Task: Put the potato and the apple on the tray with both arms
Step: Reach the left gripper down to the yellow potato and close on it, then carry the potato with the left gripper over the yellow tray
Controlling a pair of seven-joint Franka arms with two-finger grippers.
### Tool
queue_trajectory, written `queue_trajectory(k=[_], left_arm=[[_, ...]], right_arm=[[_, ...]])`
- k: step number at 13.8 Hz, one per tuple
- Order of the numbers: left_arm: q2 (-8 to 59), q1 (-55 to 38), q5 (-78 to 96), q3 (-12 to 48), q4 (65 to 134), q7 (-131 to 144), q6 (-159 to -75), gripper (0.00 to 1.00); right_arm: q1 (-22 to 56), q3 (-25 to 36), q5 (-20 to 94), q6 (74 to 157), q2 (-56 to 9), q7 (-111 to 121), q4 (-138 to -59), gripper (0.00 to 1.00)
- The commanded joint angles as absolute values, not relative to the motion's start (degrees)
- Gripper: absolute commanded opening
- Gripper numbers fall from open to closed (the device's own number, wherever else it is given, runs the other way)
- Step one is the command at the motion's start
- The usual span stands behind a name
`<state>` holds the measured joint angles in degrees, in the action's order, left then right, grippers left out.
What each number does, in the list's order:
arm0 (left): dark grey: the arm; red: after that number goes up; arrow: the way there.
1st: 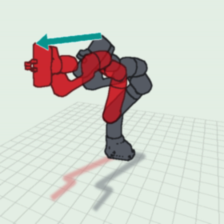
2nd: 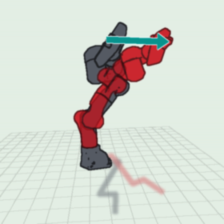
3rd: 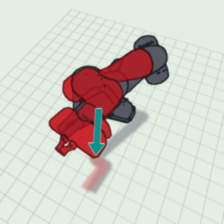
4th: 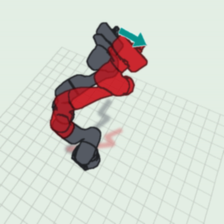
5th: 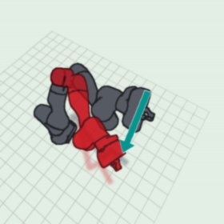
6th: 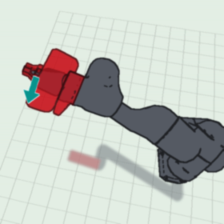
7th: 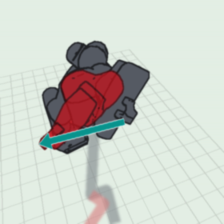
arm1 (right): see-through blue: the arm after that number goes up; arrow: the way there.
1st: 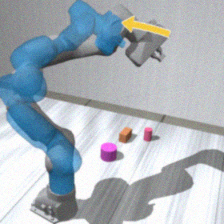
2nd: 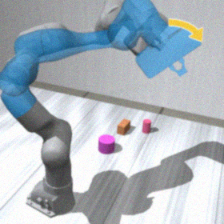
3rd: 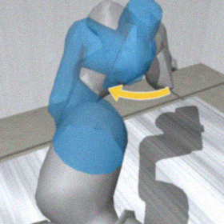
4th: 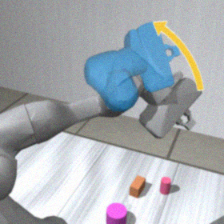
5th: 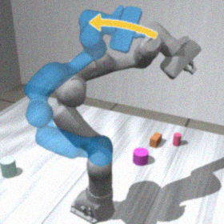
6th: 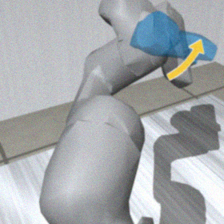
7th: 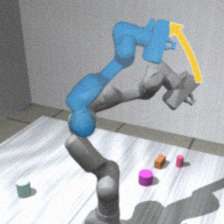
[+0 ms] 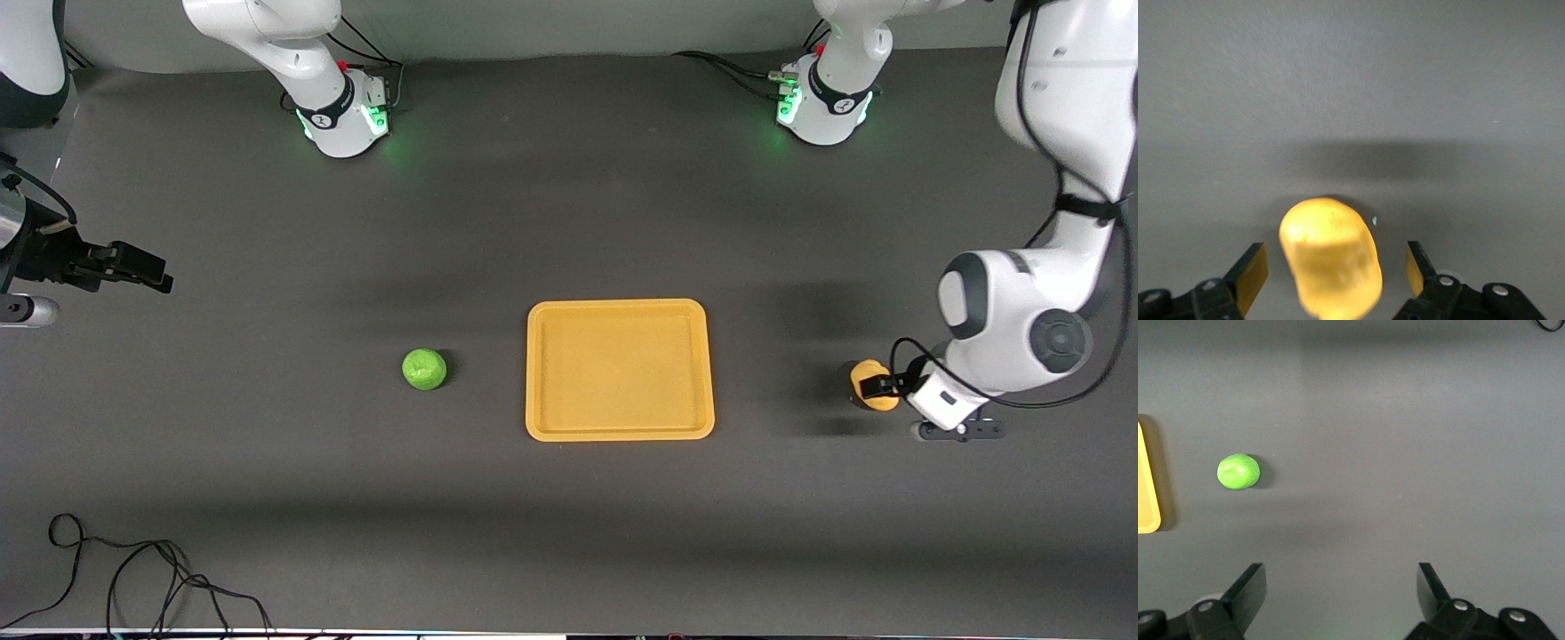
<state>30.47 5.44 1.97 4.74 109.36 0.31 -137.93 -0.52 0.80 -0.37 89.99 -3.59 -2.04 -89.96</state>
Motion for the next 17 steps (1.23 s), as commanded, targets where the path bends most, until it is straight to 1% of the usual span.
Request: queue_trajectory(k=[1,2,3,4,5,7,8,10,12,14,16,17], left_arm=[[30.1,5.5,2.8,4.5,111.6,2.0,-138.9,0.93],[30.0,5.5,2.8,4.5,111.6,3.0,-136.9,0.93],[29.6,5.2,2.7,4.6,111.6,4.6,-135.4,0.91],[29.4,4.8,2.8,4.5,111.6,6.4,-134.8,0.68],[29.4,4.7,2.7,4.5,111.6,6.9,-134.8,0.51],[29.5,4.7,2.2,4.5,111.6,6.6,-134.9,0.33],[28.9,4.8,2.1,4.5,111.5,6.3,-134.9,0.3],[25.6,4.7,2.1,4.6,111.0,6.6,-134.5,0.32],[21.6,2.8,2.2,5.4,109.4,7.7,-129.6,0.32],[20.3,-1.6,2.5,5.7,106.0,12.3,-125.8,0.31],[21.5,-9.0,2.8,6.6,102.8,19.8,-125.9,0.3],[23.3,-13.1,2.7,6.7,101.2,22.7,-126.2,0.3]], right_arm=[[-0.4,1.0,0.1,90.6,-3.5,-0.3,-89.6,1.0],[-0.4,1.0,0.2,90.9,-3.5,0.6,-89.7,1.0],[-0.4,1.0,0.3,91.1,-3.5,1.0,-89.7,1.0],[-0.5,1.1,0.3,91.1,-3.5,1.0,-89.8,1.0],[-0.4,1.1,0.3,91.1,-3.3,1.0,-89.9,1.0],[-0.5,1.2,0.3,91.1,-3.3,1.0,-90.2,1.0],[-0.5,1.3,0.3,91.1,-3.2,1.0,-90.2,1.0],[-0.5,1.3,0.3,91.1,-3.0,1.0,-90.4,1.0],[-0.5,1.3,0.3,91.1,-3.0,1.0,-90.4,1.0],[-0.5,1.4,0.2,91.1,-3.0,1.0,-90.4,1.0],[-0.5,1.4,0.3,91.0,-3.0,0.9,-90.5,1.0],[-0.4,1.4,0.3,91.0,-3.0,0.9,-90.4,1.0]])
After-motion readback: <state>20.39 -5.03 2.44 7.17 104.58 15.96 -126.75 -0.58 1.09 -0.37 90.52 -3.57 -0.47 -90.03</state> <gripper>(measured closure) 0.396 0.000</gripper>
